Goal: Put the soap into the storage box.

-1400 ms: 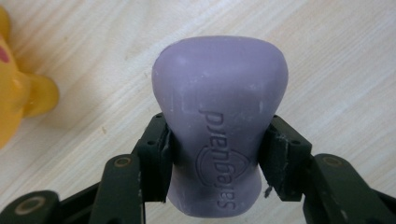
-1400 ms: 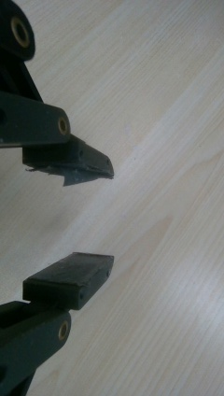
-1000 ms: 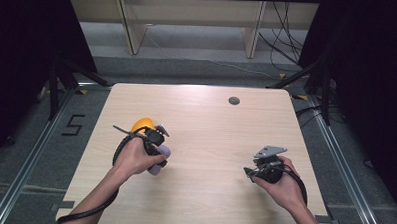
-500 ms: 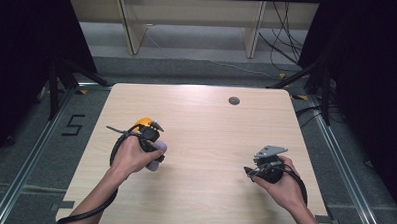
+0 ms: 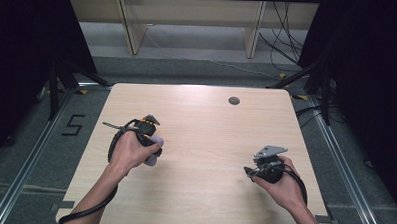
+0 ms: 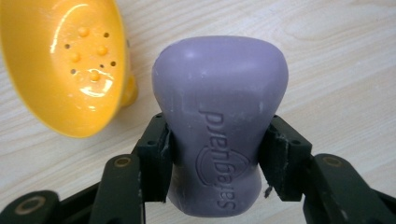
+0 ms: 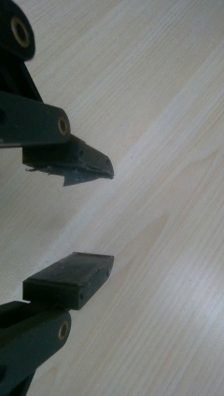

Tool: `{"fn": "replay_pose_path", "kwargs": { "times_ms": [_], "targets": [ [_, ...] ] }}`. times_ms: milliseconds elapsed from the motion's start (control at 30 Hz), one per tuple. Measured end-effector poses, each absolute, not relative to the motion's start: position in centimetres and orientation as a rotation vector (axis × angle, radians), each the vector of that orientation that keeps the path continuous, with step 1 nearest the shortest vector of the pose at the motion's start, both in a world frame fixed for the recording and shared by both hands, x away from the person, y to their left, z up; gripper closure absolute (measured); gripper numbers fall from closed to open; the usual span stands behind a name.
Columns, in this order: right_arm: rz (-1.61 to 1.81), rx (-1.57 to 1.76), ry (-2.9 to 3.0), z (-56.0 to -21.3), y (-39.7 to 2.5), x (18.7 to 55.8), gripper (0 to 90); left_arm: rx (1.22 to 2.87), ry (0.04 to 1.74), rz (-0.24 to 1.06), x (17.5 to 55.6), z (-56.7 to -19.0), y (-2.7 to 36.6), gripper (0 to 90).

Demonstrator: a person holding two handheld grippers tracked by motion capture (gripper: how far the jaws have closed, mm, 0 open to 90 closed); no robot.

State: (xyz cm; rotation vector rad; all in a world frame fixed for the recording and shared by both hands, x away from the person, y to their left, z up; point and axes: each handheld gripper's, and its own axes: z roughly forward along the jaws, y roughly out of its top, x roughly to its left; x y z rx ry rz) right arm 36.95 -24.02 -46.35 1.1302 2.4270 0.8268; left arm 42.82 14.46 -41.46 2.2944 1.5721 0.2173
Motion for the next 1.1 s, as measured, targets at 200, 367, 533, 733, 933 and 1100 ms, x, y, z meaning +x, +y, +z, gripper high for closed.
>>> {"fn": "replay_pose_path", "kwargs": {
  "times_ms": [200,367,533,733,933,1100],
  "targets": [
    [0.824,1.132,2.426,-46.3,-24.0,36.9,50.9,2.276,1.602,0.245,43.7,-41.1,15.2,48.8],
    [0.823,1.138,2.429,-46.3,-24.0,36.9,50.9,2.266,1.613,0.246,44.2,-41.0,15.5,48.8],
    [0.826,1.134,2.424,-46.3,-24.0,36.9,50.9,2.260,1.616,0.248,44.4,-40.9,15.6,48.8],
    [0.827,1.138,2.426,-46.3,-24.0,36.9,50.9,2.269,1.629,0.288,44.9,-40.7,15.9,48.8],
    [0.828,1.144,2.428,-46.3,-24.0,36.9,50.9,2.246,1.686,0.269,45.2,-40.2,16.0,48.8],
    [0.828,1.134,2.426,-46.3,-24.0,36.9,50.9,2.226,1.690,0.291,45.5,-39.9,16.3,48.8]
  ]
}}
